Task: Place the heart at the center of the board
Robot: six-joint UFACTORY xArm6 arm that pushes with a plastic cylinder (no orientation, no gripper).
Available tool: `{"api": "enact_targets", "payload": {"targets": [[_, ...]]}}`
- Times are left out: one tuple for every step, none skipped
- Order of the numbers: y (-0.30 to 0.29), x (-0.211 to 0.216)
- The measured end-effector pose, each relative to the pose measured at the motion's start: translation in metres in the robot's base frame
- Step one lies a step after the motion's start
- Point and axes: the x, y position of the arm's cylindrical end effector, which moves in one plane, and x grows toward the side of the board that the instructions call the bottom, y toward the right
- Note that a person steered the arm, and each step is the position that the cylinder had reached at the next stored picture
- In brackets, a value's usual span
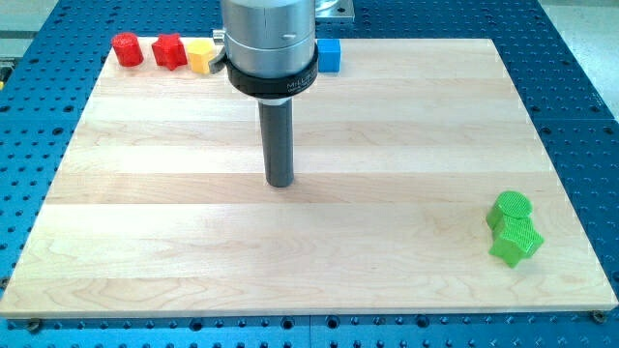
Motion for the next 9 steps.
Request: {"api": "enact_targets", "payload": {"targets": [[0.030, -0.007], [0.075, -0.053], [0.102, -0.112], [0.129, -0.174], [0.139, -0.238], [0.117, -0.275], [0.074, -0.275], [0.027, -0.261], [0.011, -0.214]]}}
